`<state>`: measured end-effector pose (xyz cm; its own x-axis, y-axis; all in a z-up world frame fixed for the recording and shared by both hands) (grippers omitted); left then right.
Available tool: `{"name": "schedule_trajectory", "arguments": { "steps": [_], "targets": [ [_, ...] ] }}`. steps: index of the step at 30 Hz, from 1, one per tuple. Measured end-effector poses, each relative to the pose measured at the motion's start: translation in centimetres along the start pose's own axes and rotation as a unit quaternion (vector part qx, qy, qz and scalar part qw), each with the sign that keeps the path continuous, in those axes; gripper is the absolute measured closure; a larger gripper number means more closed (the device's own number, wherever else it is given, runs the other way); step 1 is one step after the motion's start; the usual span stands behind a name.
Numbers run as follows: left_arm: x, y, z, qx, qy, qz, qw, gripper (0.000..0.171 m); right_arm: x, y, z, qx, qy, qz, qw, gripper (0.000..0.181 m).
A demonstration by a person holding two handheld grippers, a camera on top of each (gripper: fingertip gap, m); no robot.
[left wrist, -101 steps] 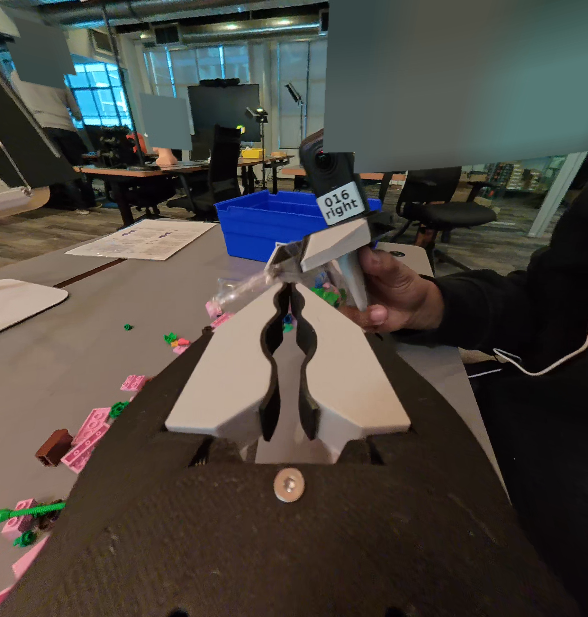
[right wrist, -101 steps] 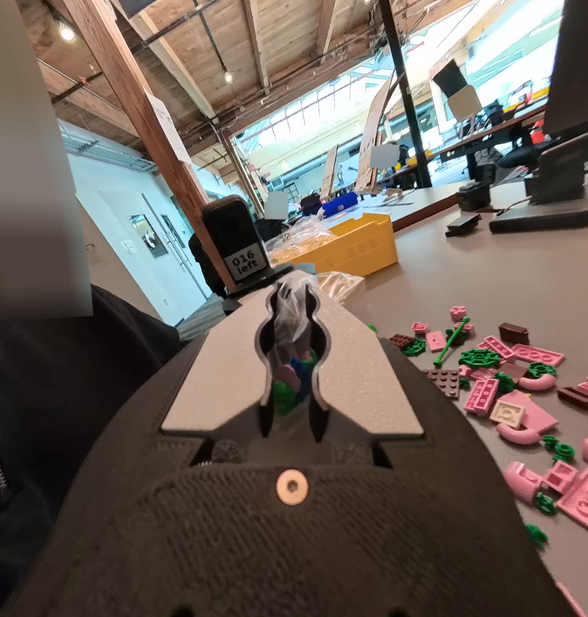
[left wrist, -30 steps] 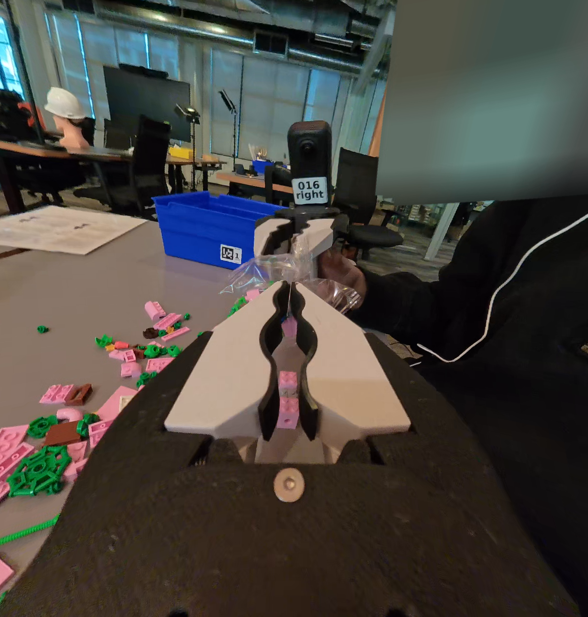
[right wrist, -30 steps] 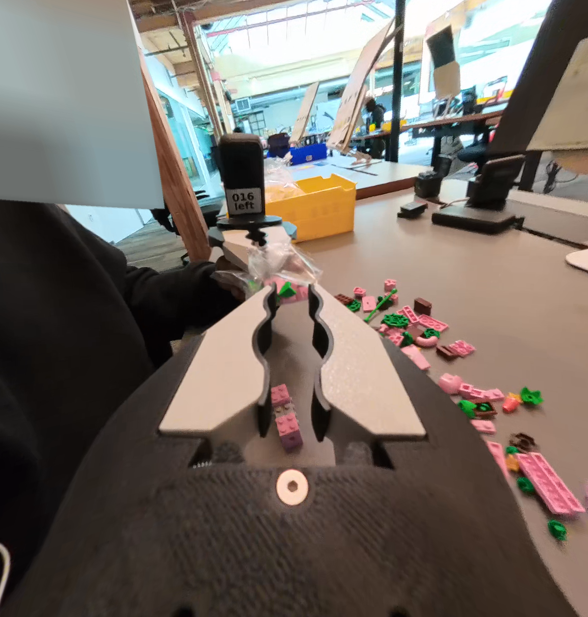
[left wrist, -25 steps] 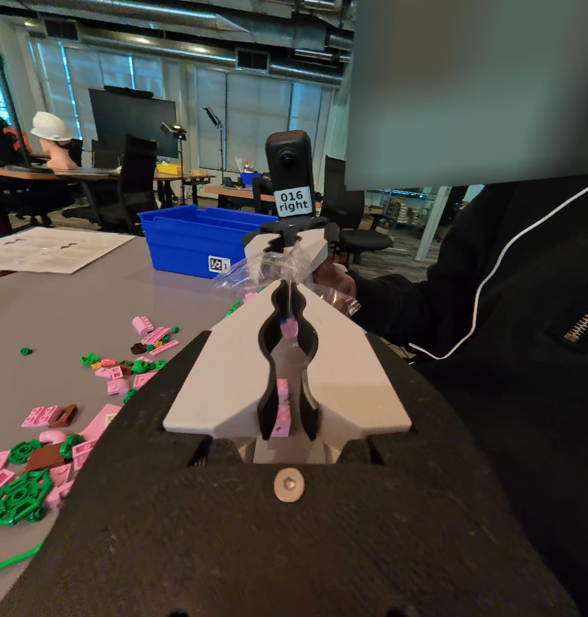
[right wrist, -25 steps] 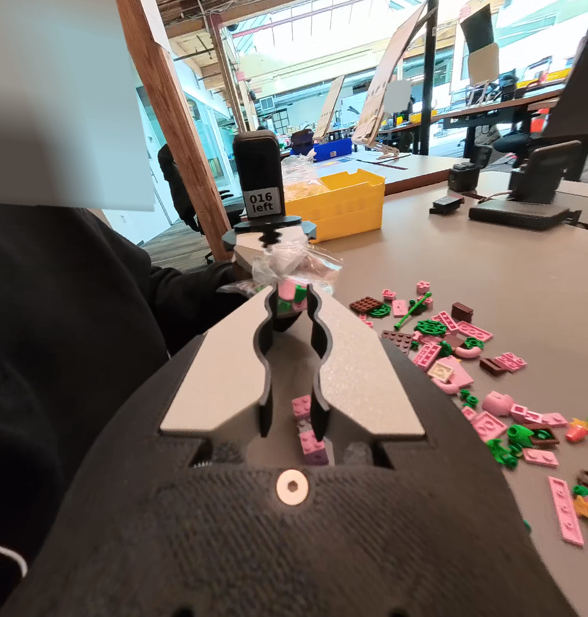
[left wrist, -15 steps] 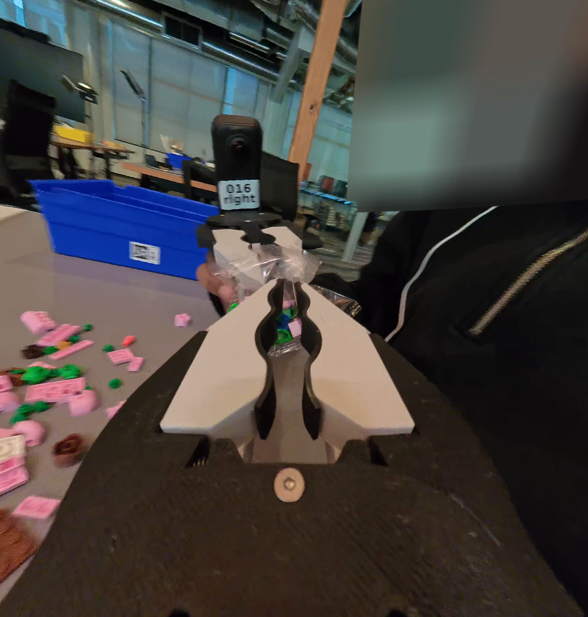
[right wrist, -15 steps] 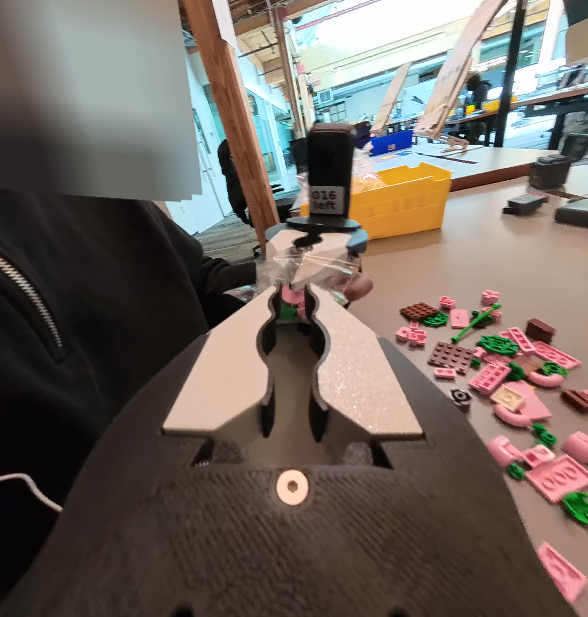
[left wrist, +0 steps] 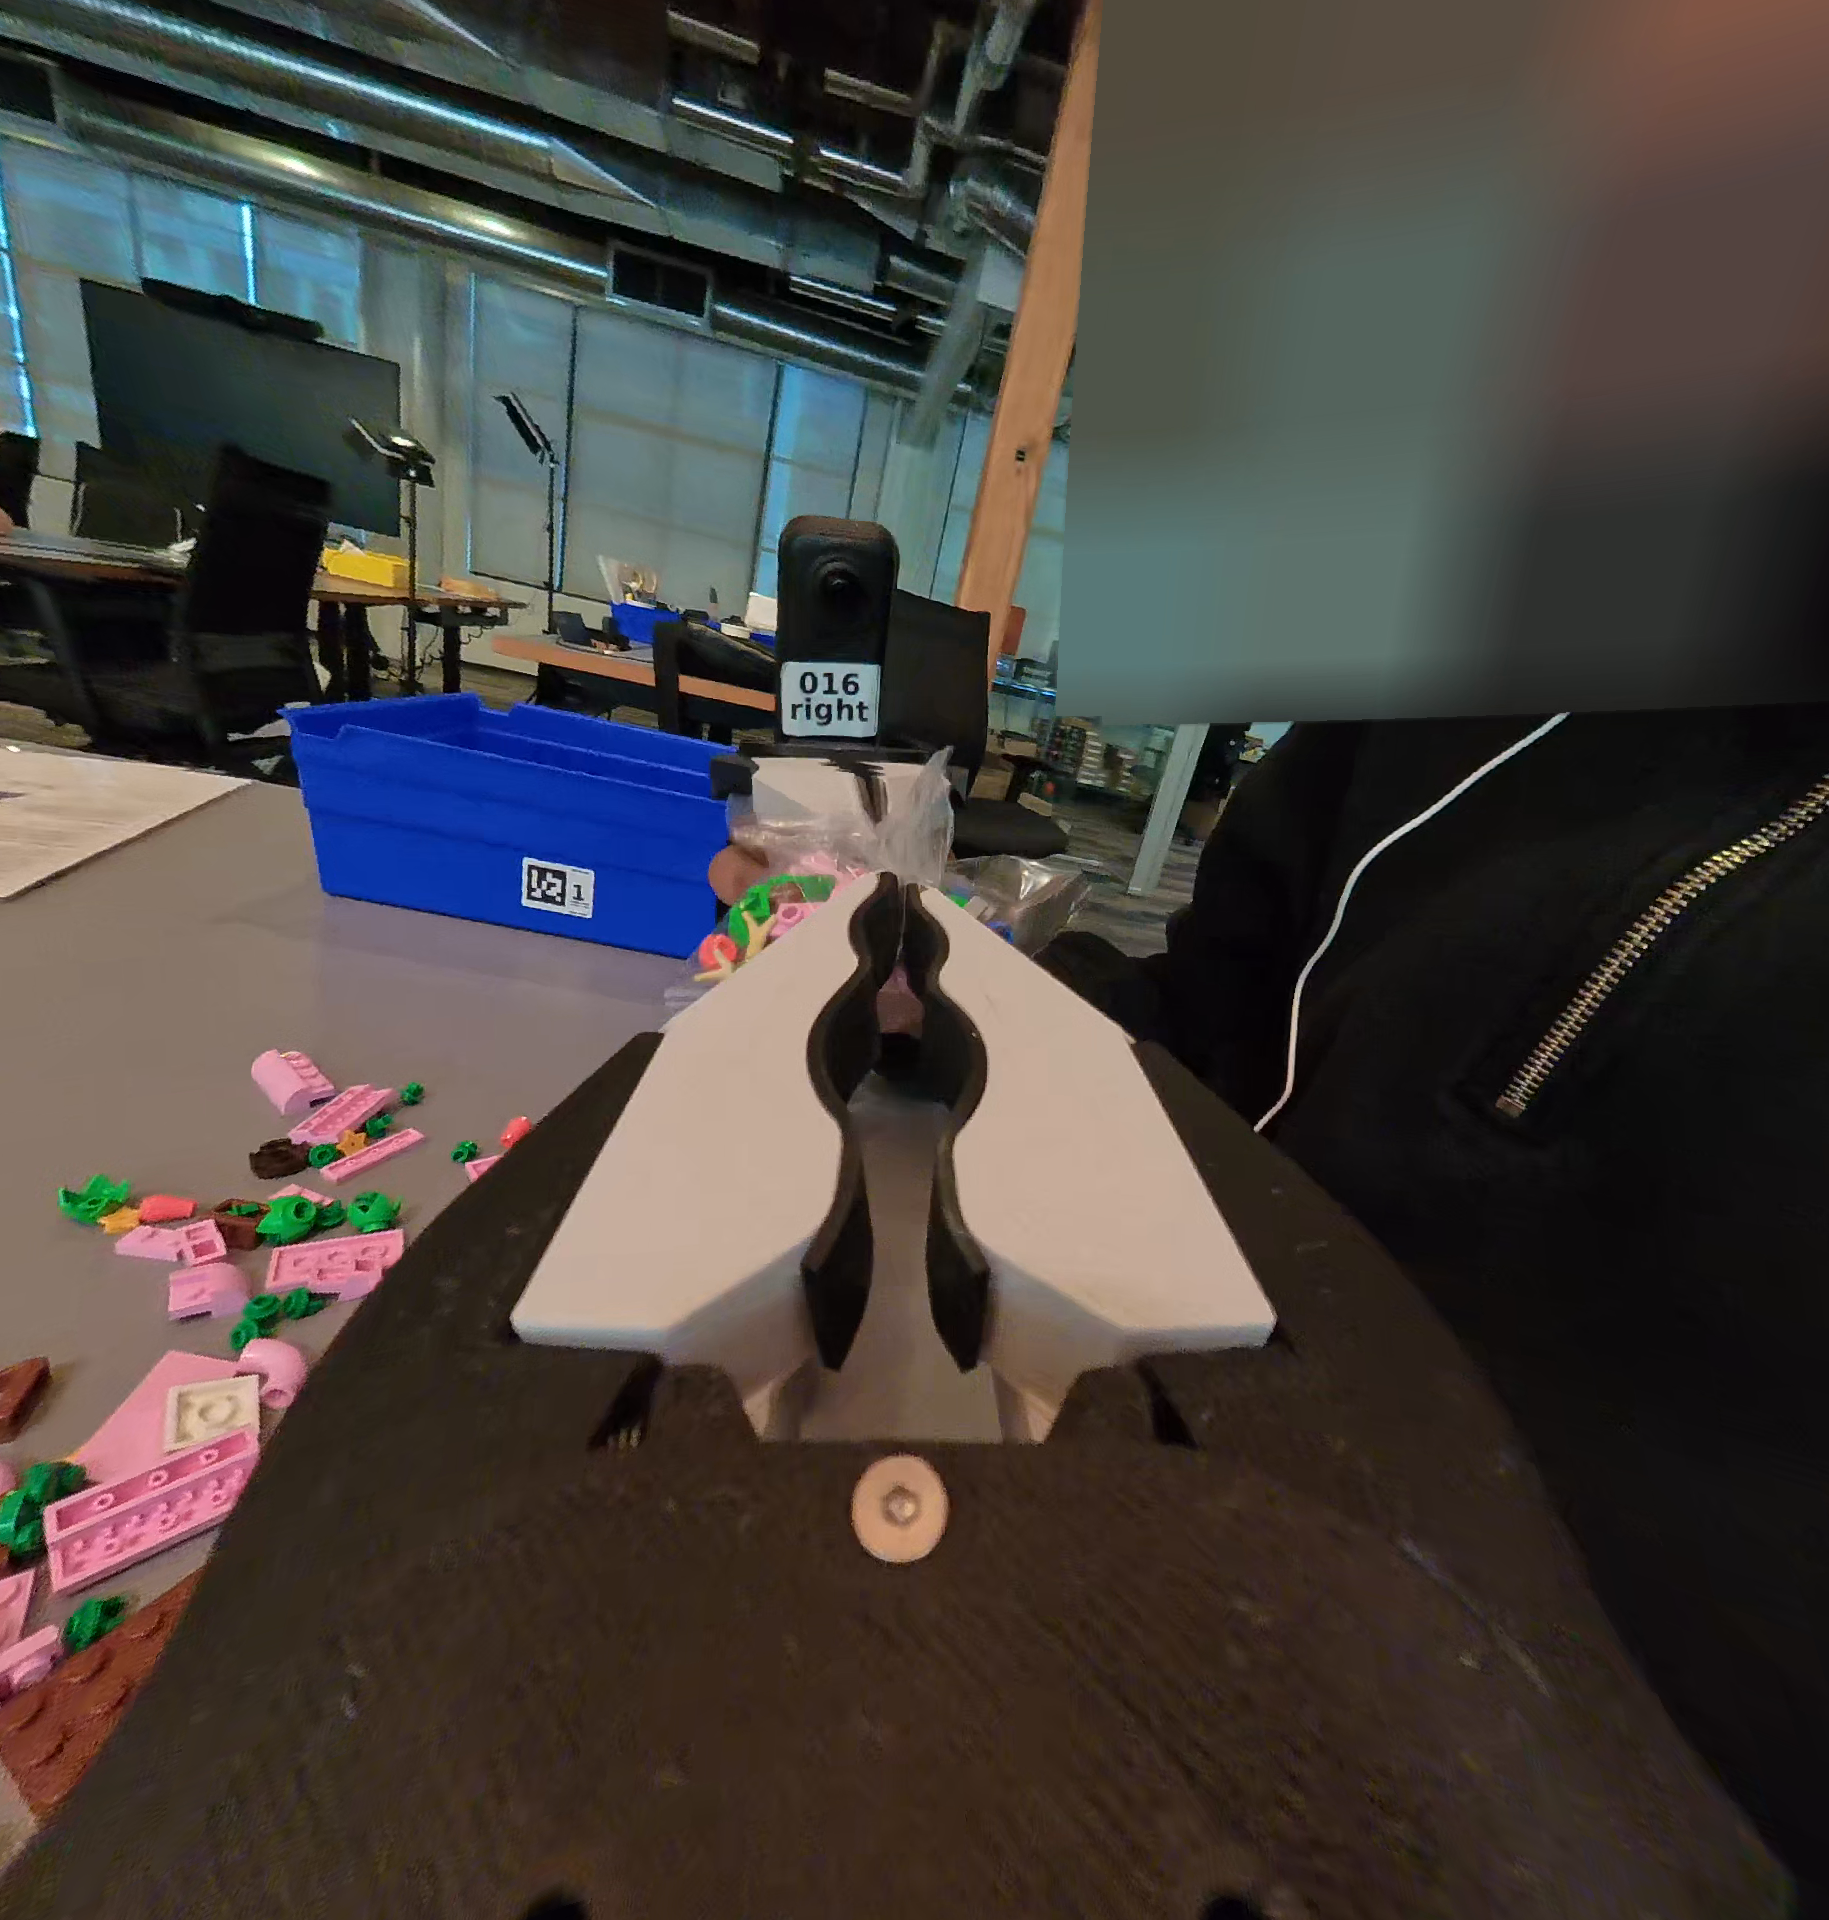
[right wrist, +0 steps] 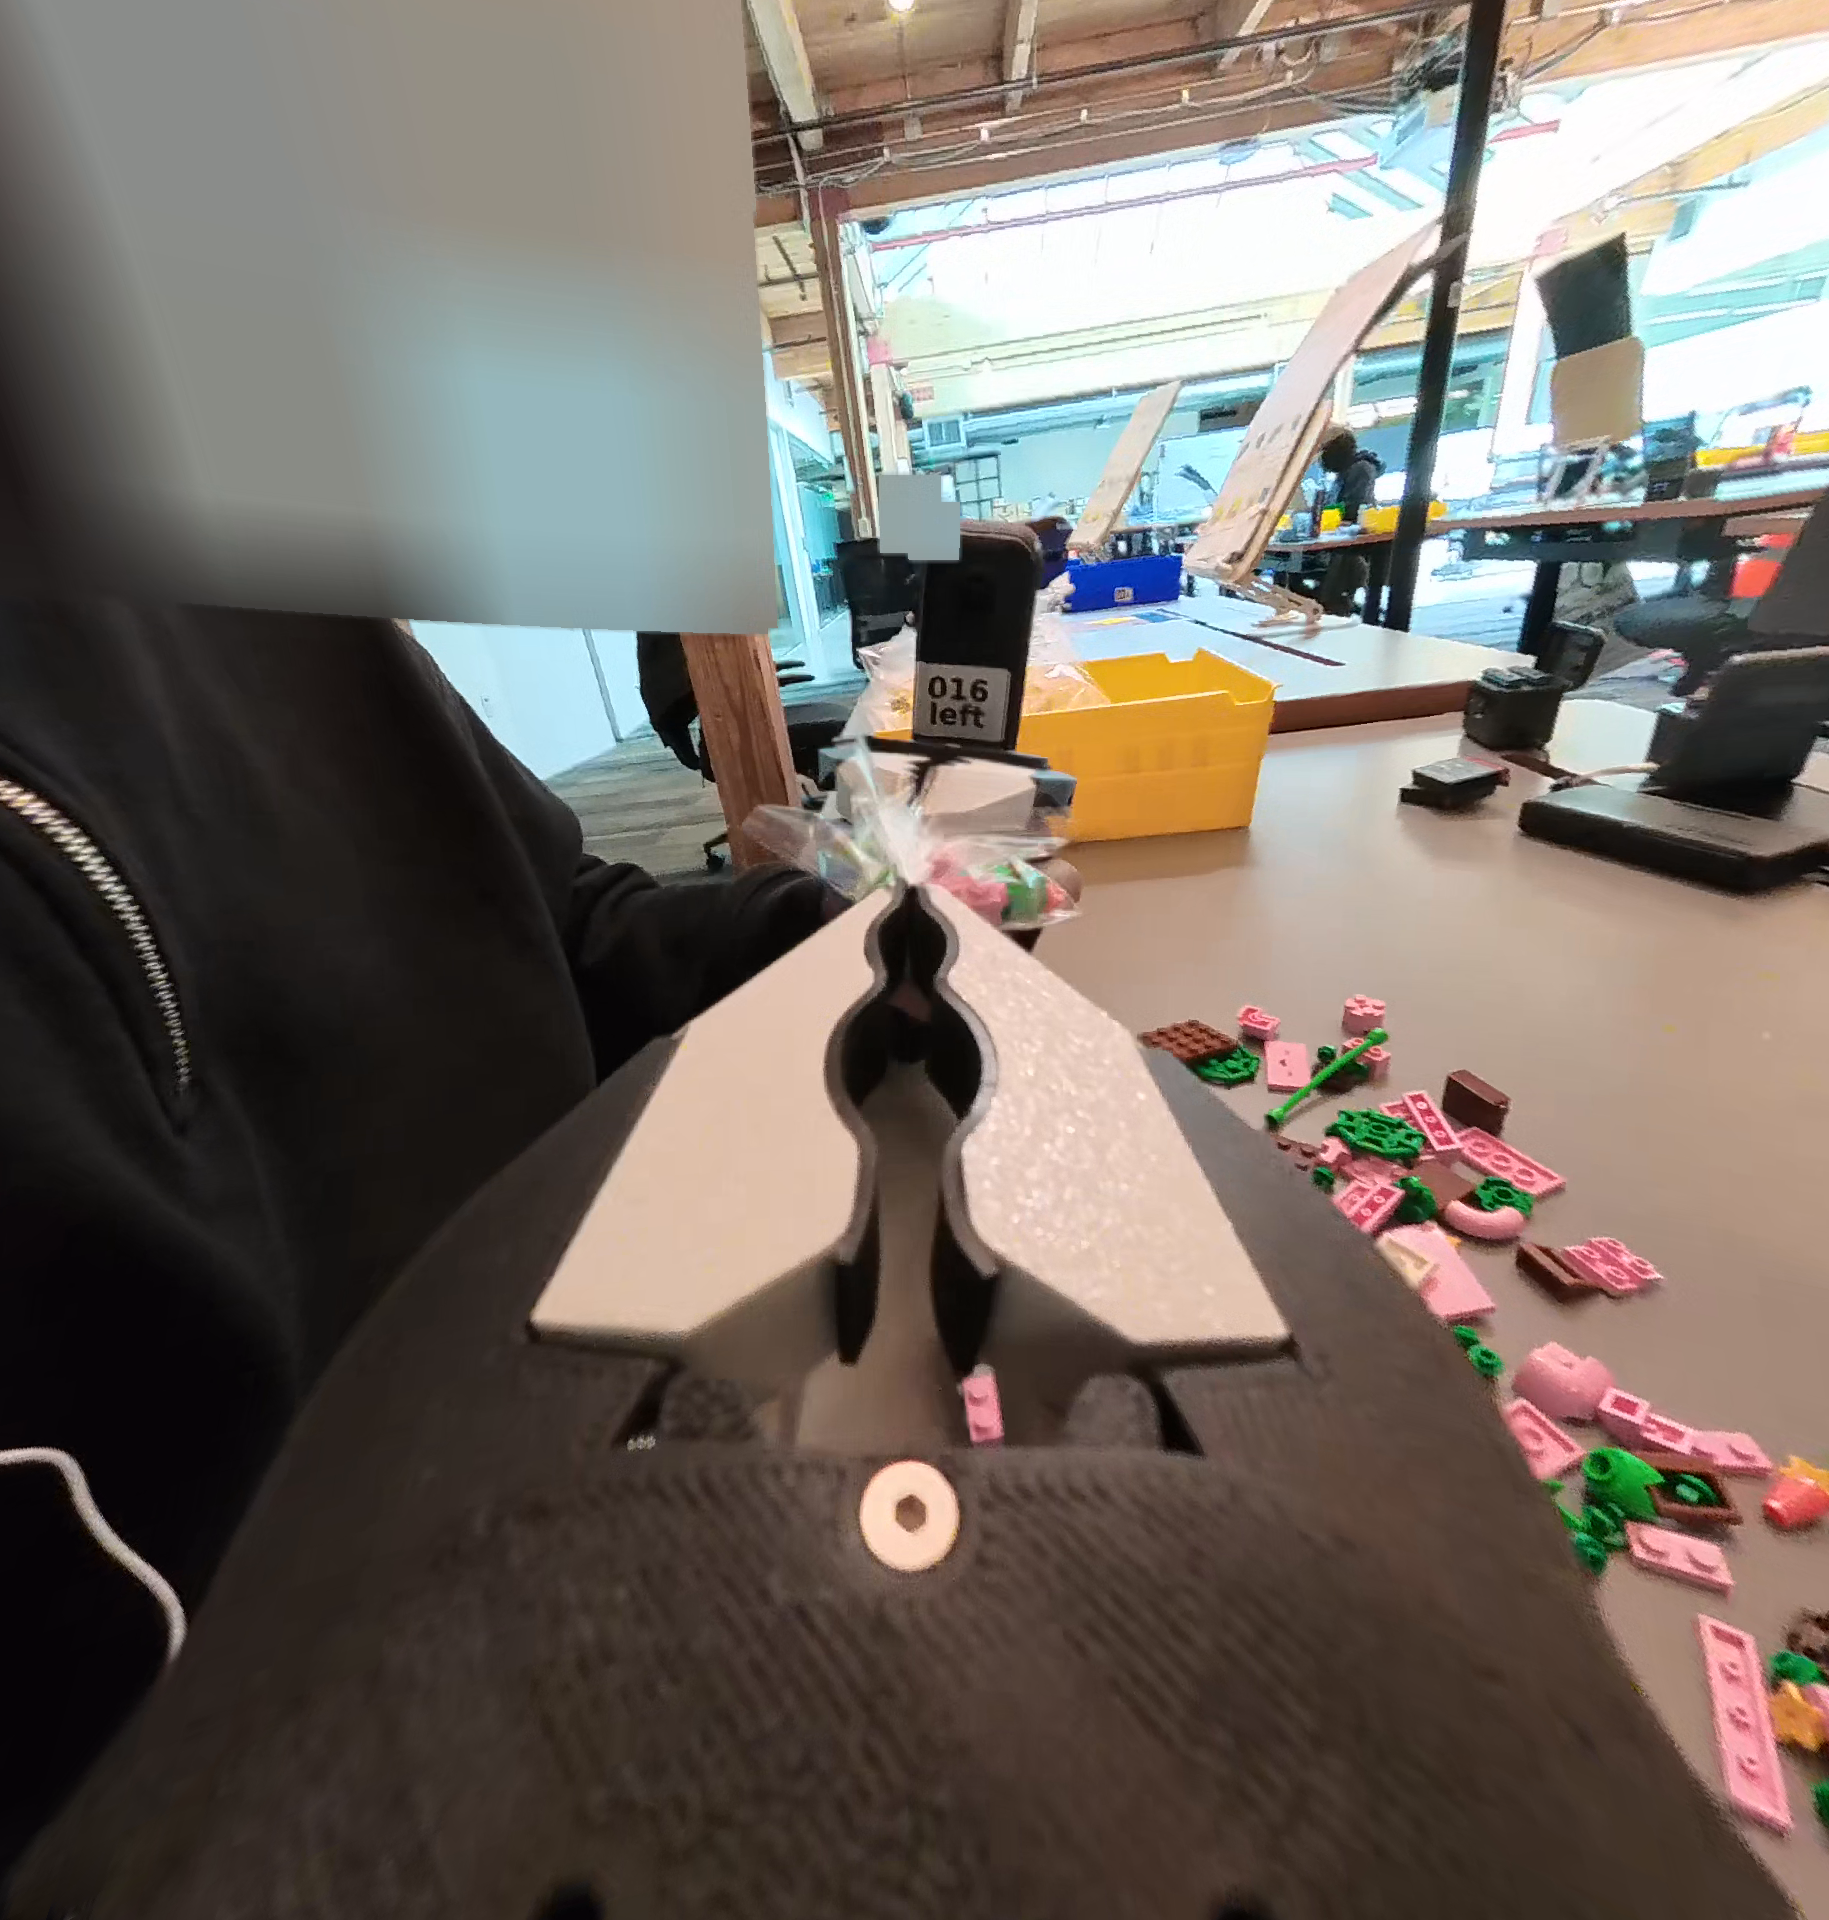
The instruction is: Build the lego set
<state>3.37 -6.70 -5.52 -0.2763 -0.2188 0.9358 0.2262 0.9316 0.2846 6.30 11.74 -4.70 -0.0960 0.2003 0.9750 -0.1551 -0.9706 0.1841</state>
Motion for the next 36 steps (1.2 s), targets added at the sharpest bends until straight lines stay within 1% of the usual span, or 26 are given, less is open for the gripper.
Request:
{"name": "schedule_trajectory", "arguments": {
  "steps": [2,4,6,7,8,9,11,14,16,17,18,19,20,22,23,25,27,28,30,31,33,35,36],
  "targets": [
    [0.0,0.0,-0.2,-0.014,-0.004,-0.002,1.000,0.171,0.0,0.0,0.3,0.017,-0.002,-0.012,1.000,0.181],
    [0.0,0.0,-0.1,-0.011,-0.005,-0.001,1.000,0.171,-0.1,0.1,0.3,0.018,0.000,-0.009,1.000,0.181],
    [-0.3,-0.1,0.1,0.013,0.022,0.018,1.000,0.171,-0.5,-0.1,-0.3,-0.006,0.003,-0.012,1.000,0.181],
    [-0.2,-0.2,0.1,0.019,0.029,0.016,0.999,0.171,-0.5,-0.2,-0.6,-0.016,0.008,-0.025,1.000,0.181],
    [-0.2,-0.2,0.1,0.020,0.029,0.010,0.999,0.171,-0.2,-0.5,-0.8,-0.024,0.016,-0.045,0.999,0.165],
    [-0.2,-0.2,0.1,0.019,0.027,0.009,0.999,0.171,0.1,-0.8,-1.0,-0.027,0.026,-0.062,0.997,0.154],
    [-0.3,-0.1,0.1,0.026,0.037,0.015,0.999,0.171,0.2,-1.3,-1.3,-0.023,0.044,-0.076,0.996,0.153],
    [-0.7,0.3,-0.1,0.029,0.054,0.030,0.998,0.171,-0.4,-0.8,-1.4,-0.013,0.073,-0.054,0.996,0.150],
    [-0.8,0.5,-0.3,0.023,0.056,0.032,0.998,0.171,-1.5,0.1,-1.6,-0.008,0.104,-0.018,0.994,0.150],
    [-0.8,0.6,-0.3,0.024,0.058,0.031,0.998,0.171,-2.0,0.5,-1.5,0.006,0.123,0.004,0.992,0.150],
    [-0.8,0.5,-0.3,0.028,0.061,0.031,0.997,0.171,-2.2,0.8,-1.5,0.018,0.140,0.016,0.990,0.158],
    [-0.8,0.4,-0.1,0.037,0.065,0.030,0.997,0.171,-2.0,0.6,-1.5,0.015,0.141,0.009,0.990,0.168],
    [-0.9,0.4,0.0,0.049,0.069,0.031,0.996,0.171,-1.6,0.3,-1.4,0.007,0.125,-0.005,0.992,0.181],
    [-1.2,0.5,0.1,0.063,0.078,0.041,0.994,0.171,-1.2,-0.2,-1.4,-0.018,0.085,-0.001,0.996,0.181],
    [-1.2,0.5,0.2,0.070,0.080,0.038,0.994,0.168,-1.1,-0.4,-1.4,-0.031,0.065,0.006,0.997,0.181],
    [-0.8,0.1,0.4,0.074,0.068,0.016,0.995,0.150,-0.9,-0.6,-1.2,-0.051,0.028,0.009,0.998,0.181],
    [-0.3,-0.3,0.7,0.066,0.034,-0.007,0.997,0.136,-0.9,-0.6,-1.1,-0.058,0.008,0.016,0.998,0.181],
    [-0.2,-0.5,0.8,0.062,0.020,-0.011,0.998,0.133,-1.1,-0.5,-1.1,-0.059,0.003,0.027,0.998,0.181],
    [-0.7,-0.2,0.9,0.053,0.006,0.009,0.999,0.132,-1.6,-0.1,-1.0,-0.057,-0.006,0.050,0.997,0.181],
    [-1.1,0.1,0.9,0.055,0.002,0.030,0.998,0.133,-1.8,0.1,-0.9,-0.053,-0.012,0.057,0.997,0.181],
    [-2.1,0.8,1.1,0.059,-0.008,0.078,0.995,0.141,-2.0,0.5,-0.6,-0.048,-0.023,0.066,0.996,0.181],
    [-2.4,1.0,1.0,0.052,-0.018,0.091,0.994,0.157,-2.3,0.7,-0.6,-0.052,-0.033,0.083,0.995,0.181],
    [-2.4,1.0,1.0,0.050,-0.021,0.092,0.994,0.168,-2.3,0.7,-0.6,-0.051,-0.033,0.083,0.995,0.181]
  ]
}}
Point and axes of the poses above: each gripper's, where its closed fingertips meet, y out along the fingers, x out of its top, z = x × y across the jaws, the point moved 8 cm from there along -y, back along the fingers, and after that the axes turned 4 degrees about -z, right-handed, at the moved point
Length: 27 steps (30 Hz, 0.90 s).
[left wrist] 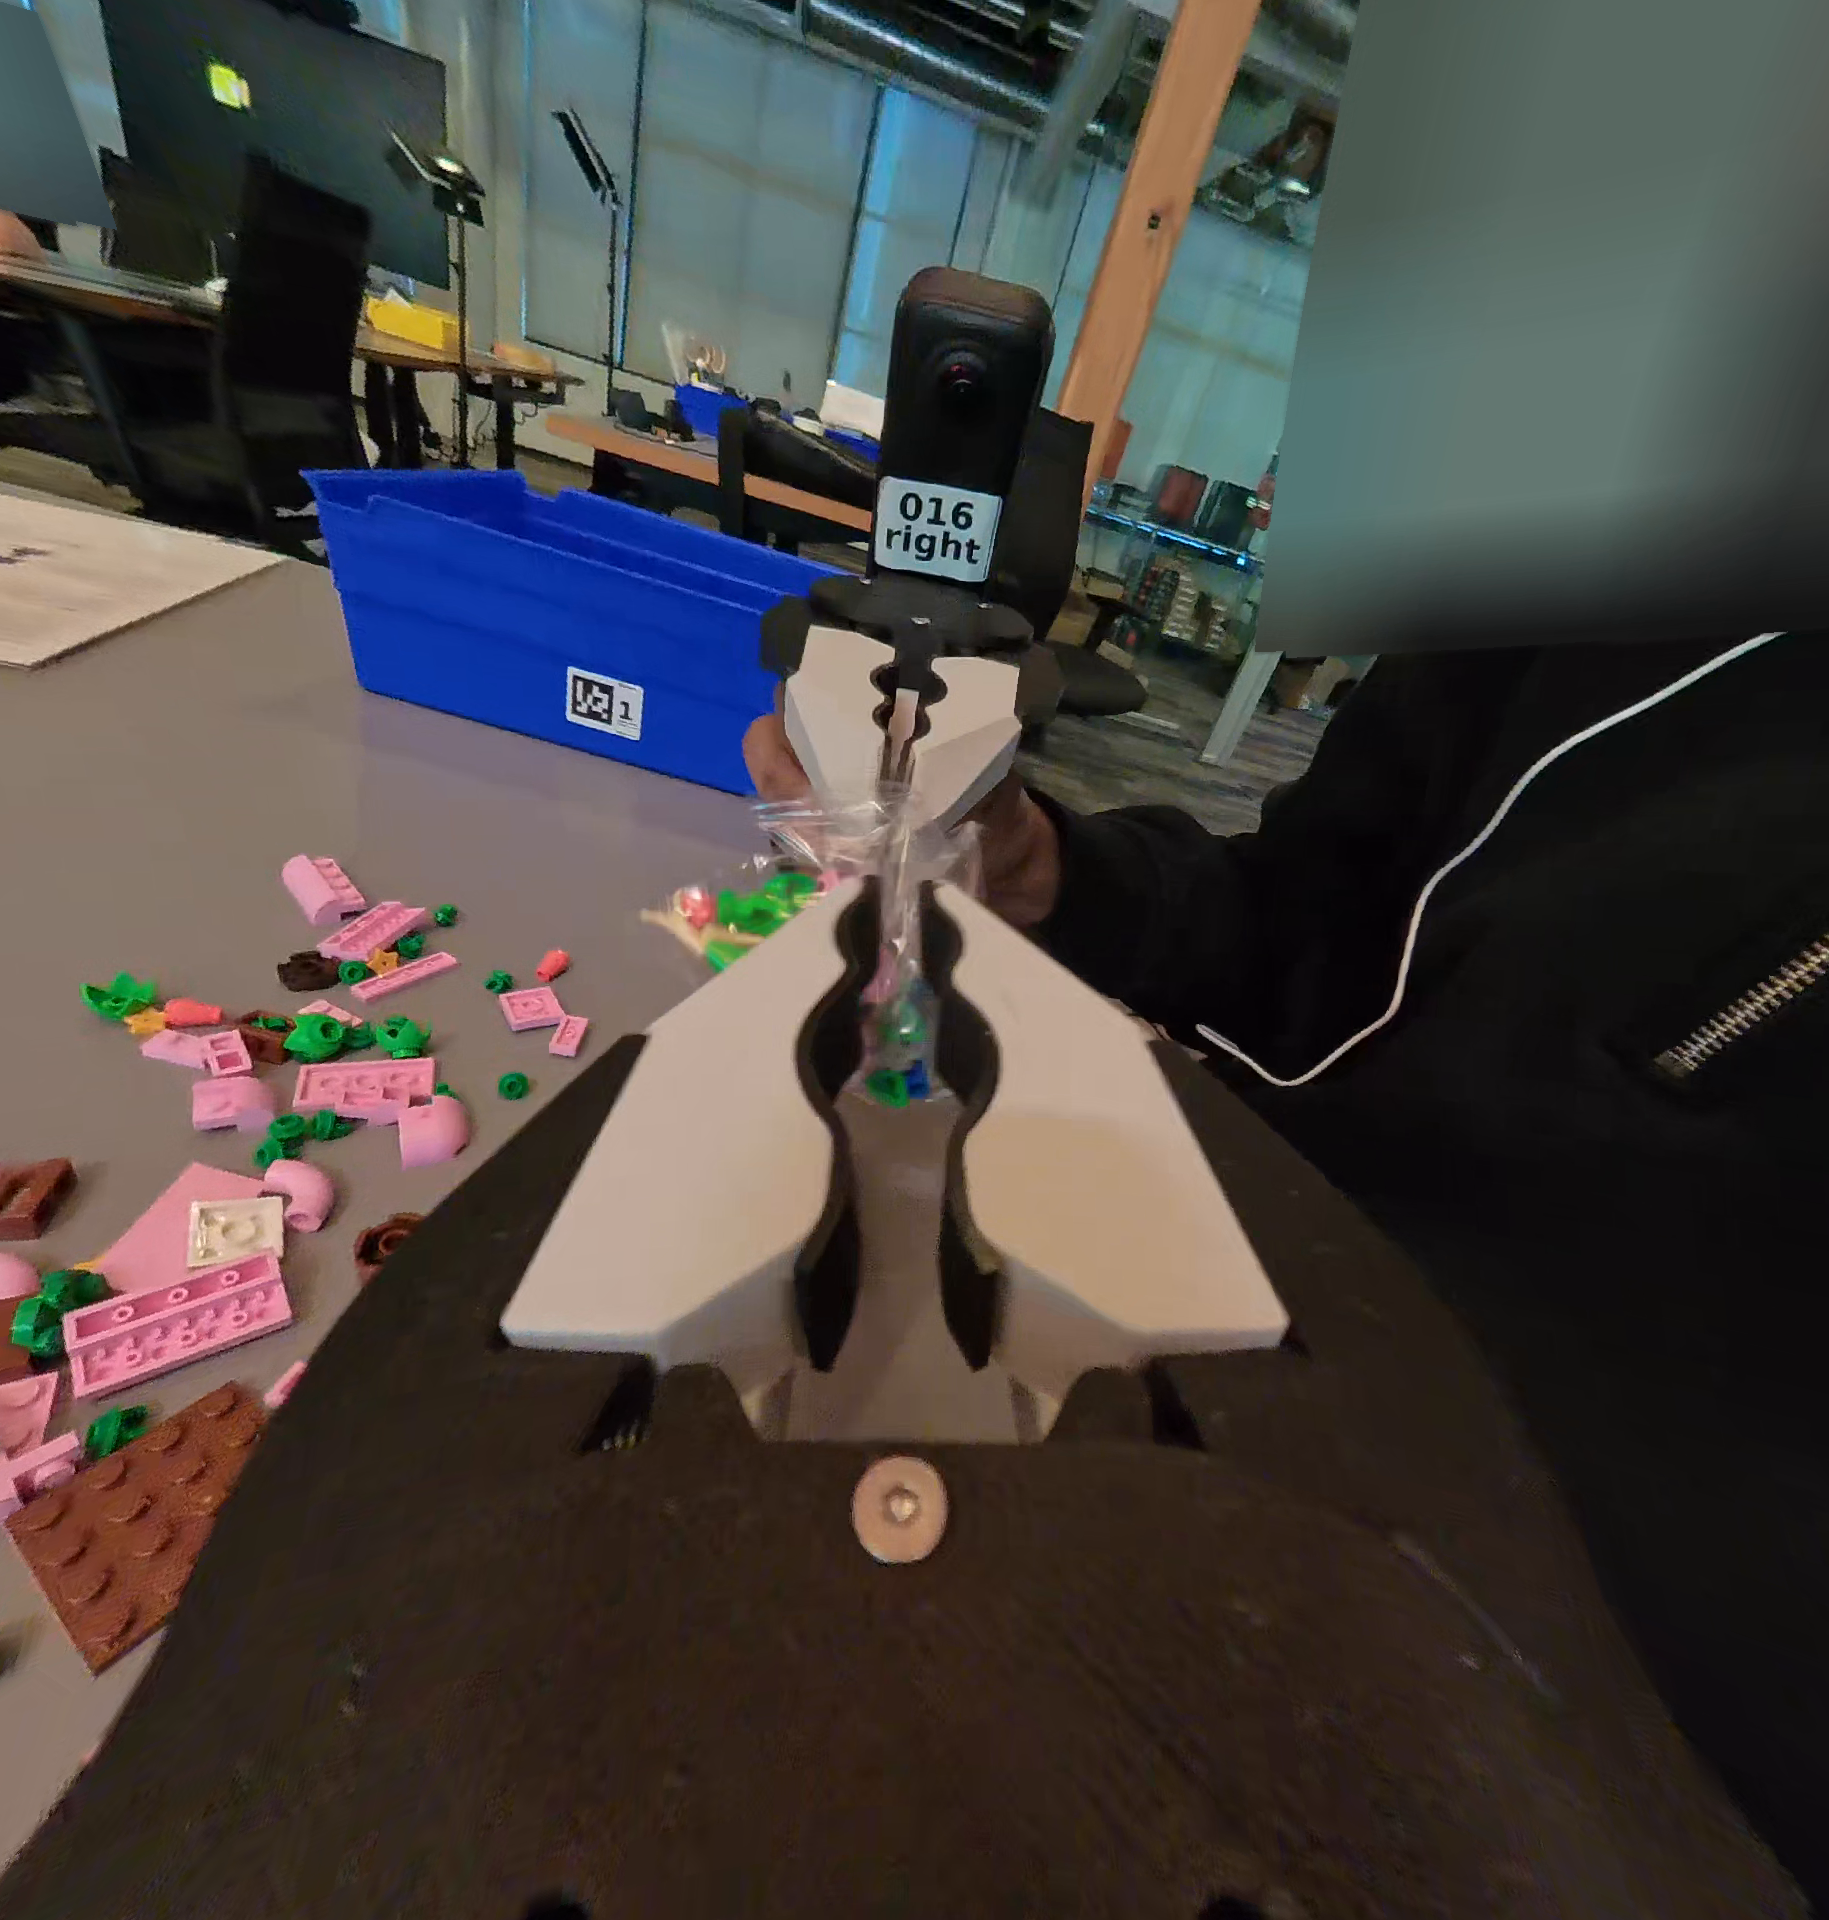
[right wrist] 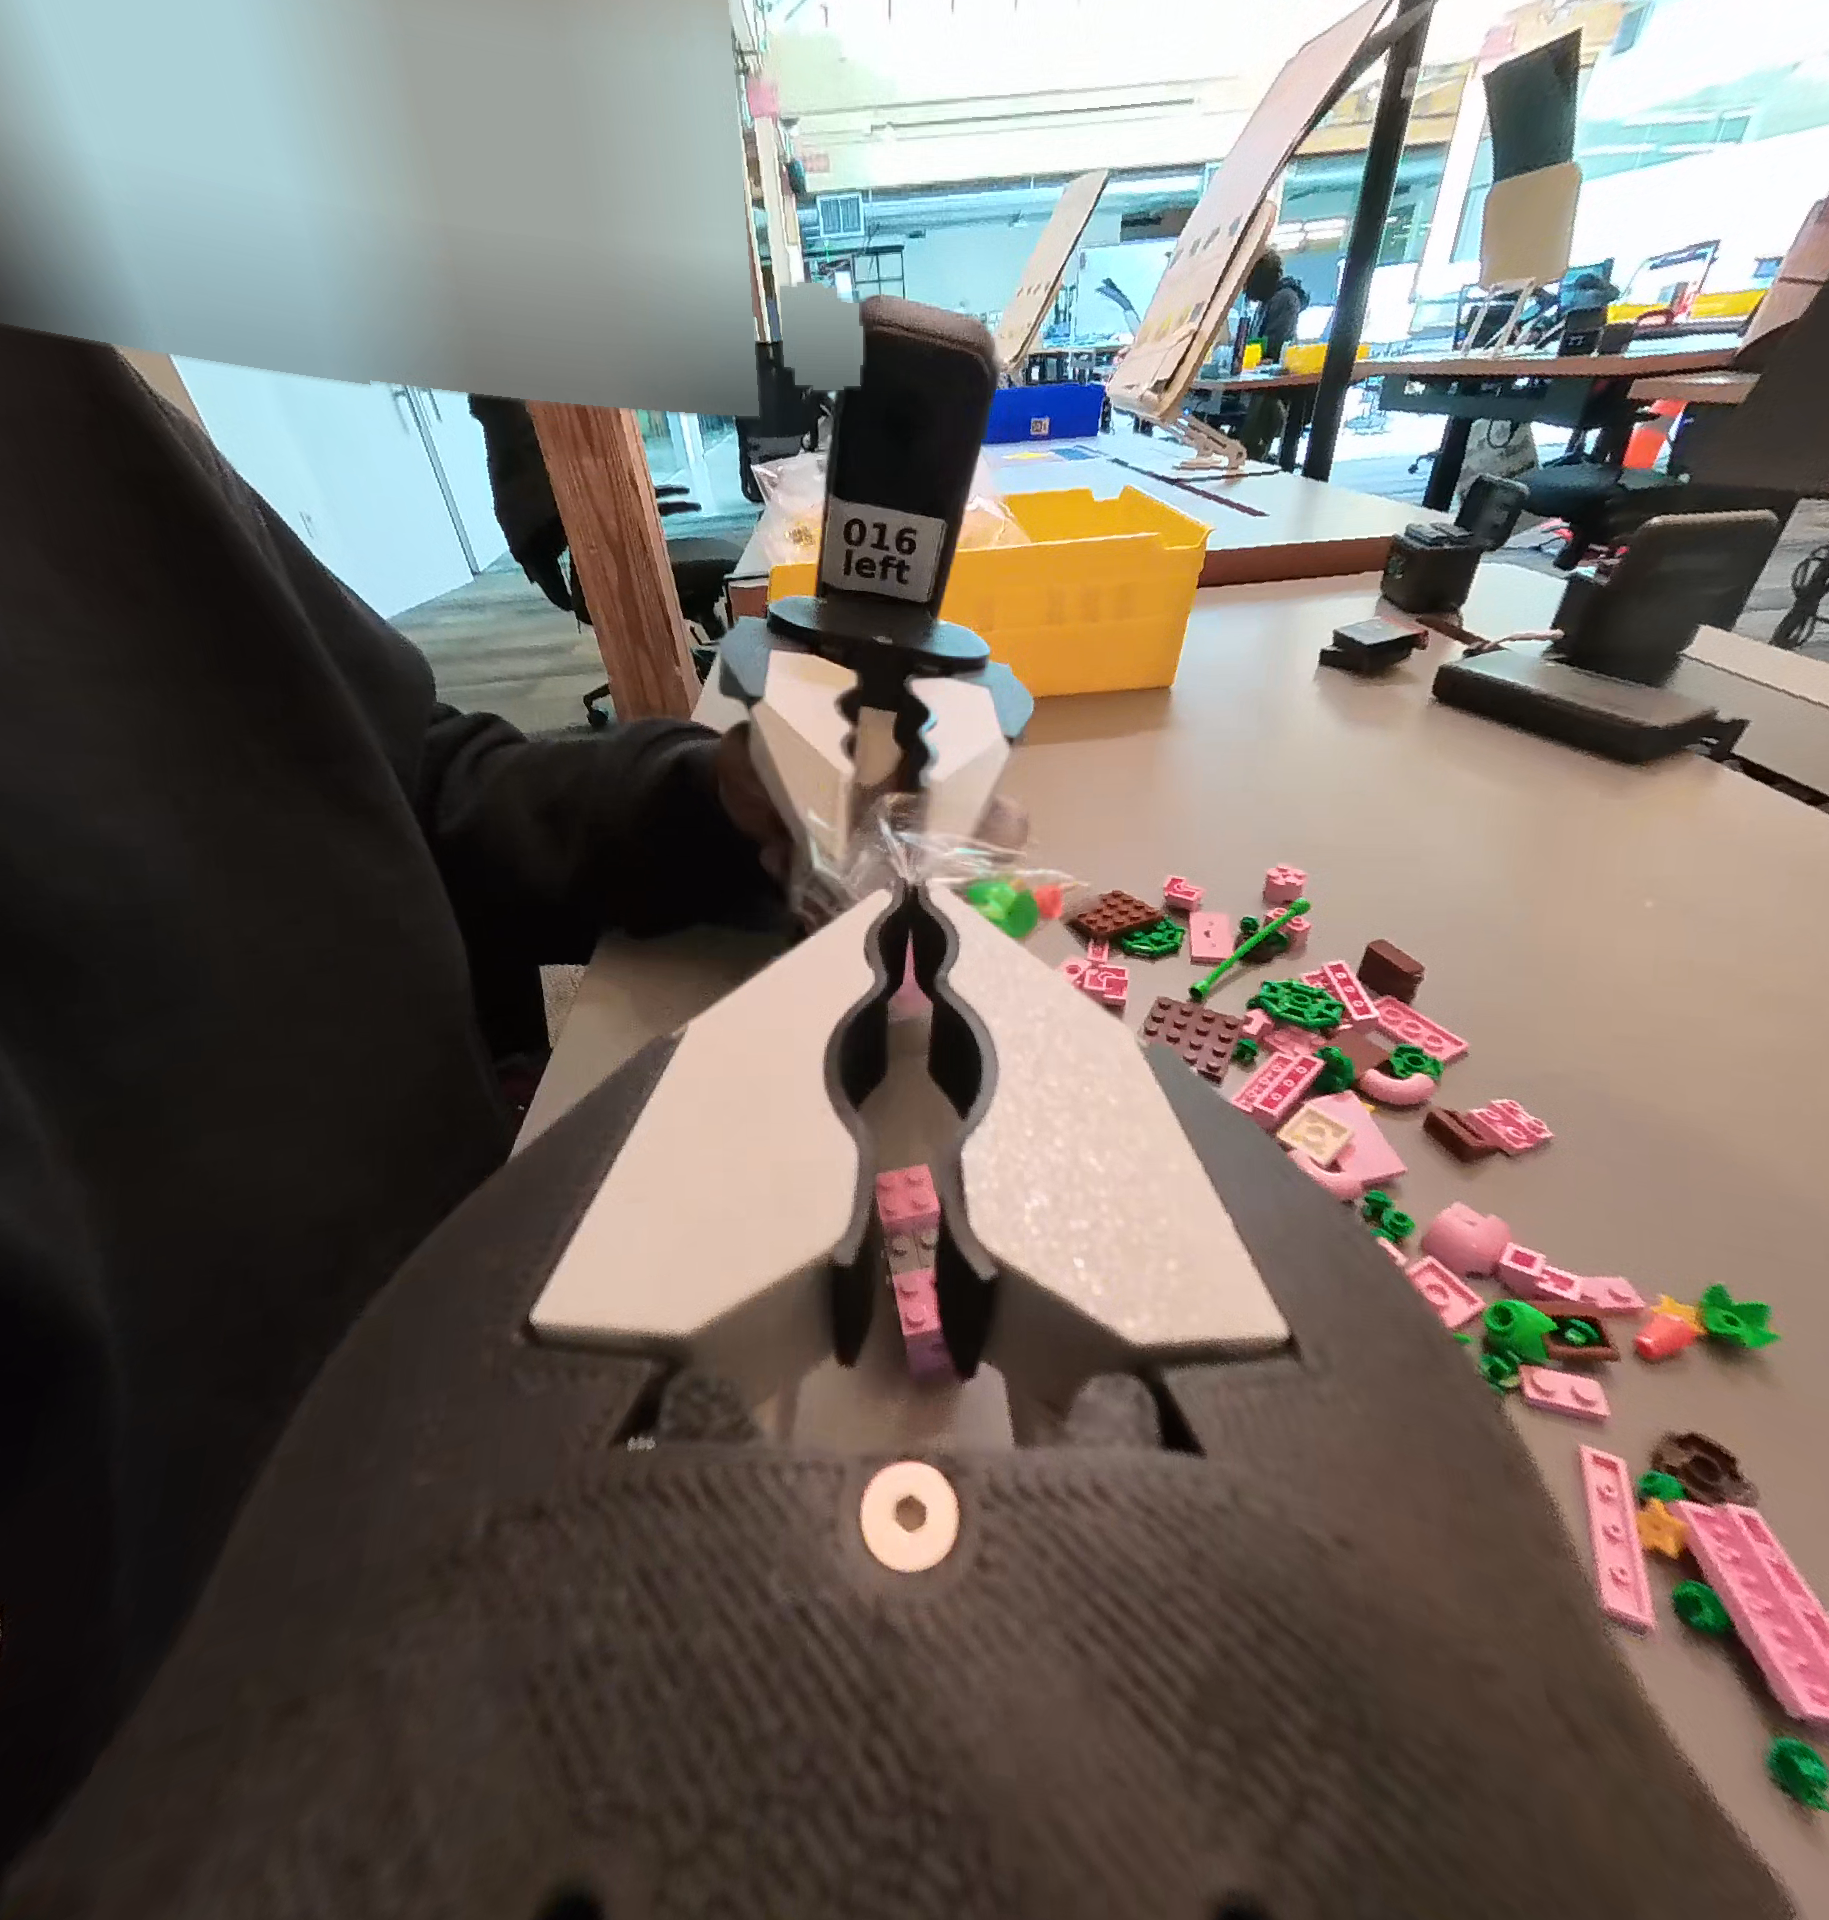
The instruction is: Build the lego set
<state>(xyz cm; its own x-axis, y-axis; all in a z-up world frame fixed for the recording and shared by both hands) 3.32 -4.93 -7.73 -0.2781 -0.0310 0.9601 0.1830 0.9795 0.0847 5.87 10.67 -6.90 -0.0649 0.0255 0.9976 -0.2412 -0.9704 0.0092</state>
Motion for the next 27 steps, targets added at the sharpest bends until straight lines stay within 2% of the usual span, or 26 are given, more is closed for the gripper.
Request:
{"name": "schedule_trajectory", "arguments": {
  "steps": [7,13,20,27],
  "targets": [
    [1.0,-0.2,-0.2,-0.028,-0.040,-0.042,0.998,0.171,0.9,-0.3,0.0,0.017,0.028,-0.039,0.999,0.181],
    [1.1,-0.3,-0.4,-0.029,-0.020,-0.030,0.999,0.171,1.2,-0.6,0.2,0.007,0.000,-0.022,1.000,0.181],
    [1.3,-0.6,-0.4,-0.032,-0.016,-0.042,0.998,0.171,1.3,-0.7,0.1,0.015,0.011,-0.031,0.999,0.181],
    [1.8,-1.0,-0.4,-0.061,-0.053,-0.076,0.994,0.171,1.7,-0.8,0.4,0.025,0.011,-0.064,0.998,0.181]
  ]
}}
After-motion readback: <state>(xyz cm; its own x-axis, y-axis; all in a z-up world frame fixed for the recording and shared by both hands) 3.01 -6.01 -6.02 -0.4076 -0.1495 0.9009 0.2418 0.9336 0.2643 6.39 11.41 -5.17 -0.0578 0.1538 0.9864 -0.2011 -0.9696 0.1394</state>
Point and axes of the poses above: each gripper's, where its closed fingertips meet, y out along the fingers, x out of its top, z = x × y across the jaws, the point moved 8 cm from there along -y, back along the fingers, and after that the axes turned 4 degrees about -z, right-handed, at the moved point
